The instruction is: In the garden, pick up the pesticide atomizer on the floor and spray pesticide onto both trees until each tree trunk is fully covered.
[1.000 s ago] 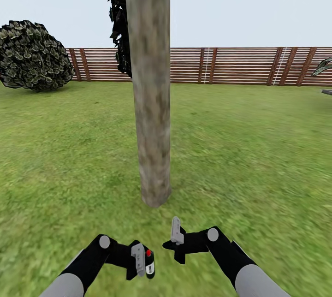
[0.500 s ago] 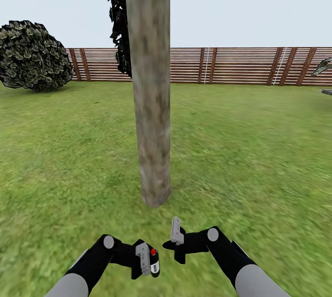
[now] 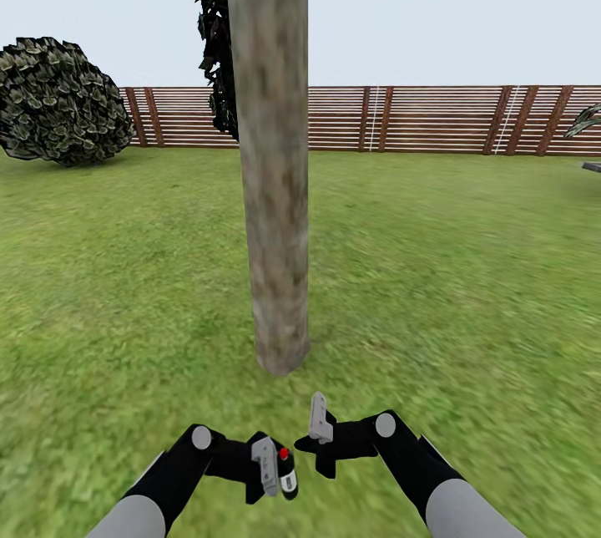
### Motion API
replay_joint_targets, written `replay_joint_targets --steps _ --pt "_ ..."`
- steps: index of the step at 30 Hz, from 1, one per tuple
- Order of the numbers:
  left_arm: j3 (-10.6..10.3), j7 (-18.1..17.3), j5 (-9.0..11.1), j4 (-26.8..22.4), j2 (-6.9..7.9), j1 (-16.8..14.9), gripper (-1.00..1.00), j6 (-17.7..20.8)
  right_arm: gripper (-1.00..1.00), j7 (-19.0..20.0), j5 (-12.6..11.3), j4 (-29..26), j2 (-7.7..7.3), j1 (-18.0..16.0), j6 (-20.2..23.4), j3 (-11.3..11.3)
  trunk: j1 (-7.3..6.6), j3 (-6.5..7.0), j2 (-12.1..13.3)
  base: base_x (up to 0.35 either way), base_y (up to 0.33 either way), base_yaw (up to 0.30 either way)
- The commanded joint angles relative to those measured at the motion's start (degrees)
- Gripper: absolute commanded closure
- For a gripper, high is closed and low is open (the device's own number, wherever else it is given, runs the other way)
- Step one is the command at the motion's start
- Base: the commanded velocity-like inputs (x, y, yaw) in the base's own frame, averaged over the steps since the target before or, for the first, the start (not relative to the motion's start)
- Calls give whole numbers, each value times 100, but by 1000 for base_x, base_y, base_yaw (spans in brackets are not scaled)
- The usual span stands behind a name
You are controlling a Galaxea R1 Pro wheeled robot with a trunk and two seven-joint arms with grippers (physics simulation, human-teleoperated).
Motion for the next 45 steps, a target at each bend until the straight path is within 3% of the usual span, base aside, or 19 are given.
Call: replay_joint_targets --steps 1,25,37,41,43,45 --pt "7 -1 -41 -7 -7 -3 100 -47 100 3 49 -9 1 -2 -30 -5 -1 -5 -2 0 0 0" --pt "24 28 -34 -7 -117 -5 100 -66 100 3 49 -14 2 -2 -30 -5 -1 -5 -2 0 0 0" --pt "24 267 -33 11 -91 7 100 -92 100 3 49 -14 1 -2 -30 -5 -1 -5 -2 0 0 0" --pt "17 262 -48 58 35 11 100 -120 100 3 51 -14 -5 -2 -30 -5 -1 -5 -2 0 0 0" --pt "16 262 -50 71 221 12 100 -116 100 3 55 -14 -6 -2 -30 -5 -1 -5 -2 0 0 0" --pt "16 263 -51 83 506 9 100 -105 100 3 61 -14 -11 -2 -30 -10 -1 -5 -2 0 0 0"
